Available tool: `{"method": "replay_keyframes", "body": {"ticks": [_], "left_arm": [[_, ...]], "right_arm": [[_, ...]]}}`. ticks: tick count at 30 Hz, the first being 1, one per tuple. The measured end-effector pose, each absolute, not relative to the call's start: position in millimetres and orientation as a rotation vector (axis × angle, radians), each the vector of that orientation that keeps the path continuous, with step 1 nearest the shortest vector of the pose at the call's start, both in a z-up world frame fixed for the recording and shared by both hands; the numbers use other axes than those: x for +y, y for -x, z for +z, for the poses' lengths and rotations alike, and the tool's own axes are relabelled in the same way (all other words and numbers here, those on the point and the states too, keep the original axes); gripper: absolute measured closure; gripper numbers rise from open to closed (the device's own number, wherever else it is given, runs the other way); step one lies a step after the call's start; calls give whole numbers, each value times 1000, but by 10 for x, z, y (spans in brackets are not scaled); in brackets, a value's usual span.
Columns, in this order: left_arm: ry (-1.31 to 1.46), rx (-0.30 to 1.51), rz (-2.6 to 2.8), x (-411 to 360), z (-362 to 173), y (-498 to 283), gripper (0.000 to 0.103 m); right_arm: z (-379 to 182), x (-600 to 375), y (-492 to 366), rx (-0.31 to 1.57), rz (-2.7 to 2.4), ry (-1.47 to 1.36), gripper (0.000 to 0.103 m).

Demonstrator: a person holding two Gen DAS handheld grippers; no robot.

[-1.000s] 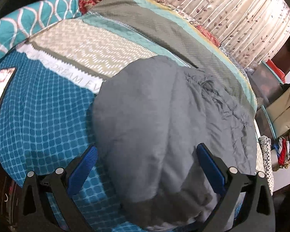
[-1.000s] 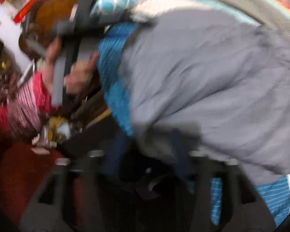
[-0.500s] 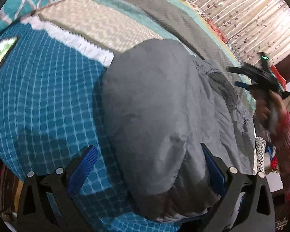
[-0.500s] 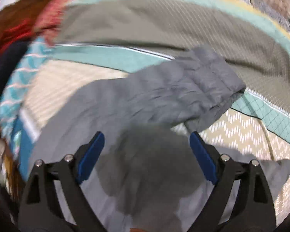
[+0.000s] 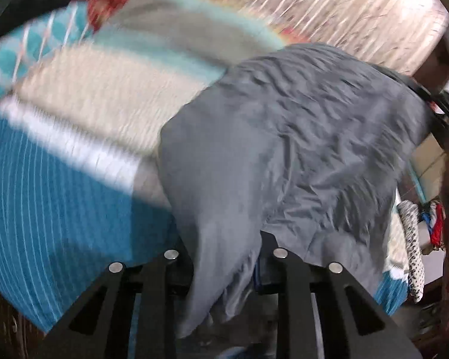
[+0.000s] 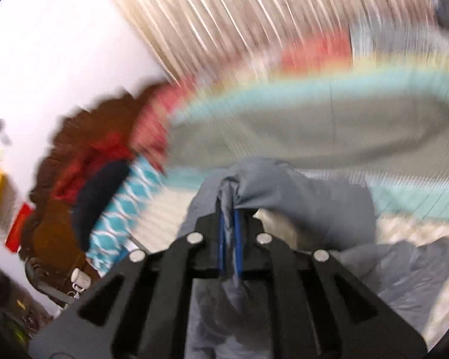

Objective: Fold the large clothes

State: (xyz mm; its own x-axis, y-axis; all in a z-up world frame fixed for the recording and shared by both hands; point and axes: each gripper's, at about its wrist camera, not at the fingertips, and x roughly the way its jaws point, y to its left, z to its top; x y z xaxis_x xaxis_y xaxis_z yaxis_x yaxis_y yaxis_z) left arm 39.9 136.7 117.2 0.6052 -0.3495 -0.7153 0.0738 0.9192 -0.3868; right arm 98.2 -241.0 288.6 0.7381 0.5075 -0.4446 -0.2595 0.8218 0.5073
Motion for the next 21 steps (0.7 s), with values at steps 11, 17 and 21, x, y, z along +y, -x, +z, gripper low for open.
{"method": "replay_keyframes", "body": {"ticks": [11, 17, 21], "left_arm": [[-116, 845, -427, 228, 1180, 185, 103], [-379, 872, -389, -143, 619, 634, 99], [-372, 883, -366, -102, 708, 650, 97]], "right_arm": [[1238, -3932, 1994, 777, -70, -747, 97], [102, -3895, 2545, 937, -155, -1024, 80], [103, -3984, 2591, 887, -93, -1126, 53]]}}
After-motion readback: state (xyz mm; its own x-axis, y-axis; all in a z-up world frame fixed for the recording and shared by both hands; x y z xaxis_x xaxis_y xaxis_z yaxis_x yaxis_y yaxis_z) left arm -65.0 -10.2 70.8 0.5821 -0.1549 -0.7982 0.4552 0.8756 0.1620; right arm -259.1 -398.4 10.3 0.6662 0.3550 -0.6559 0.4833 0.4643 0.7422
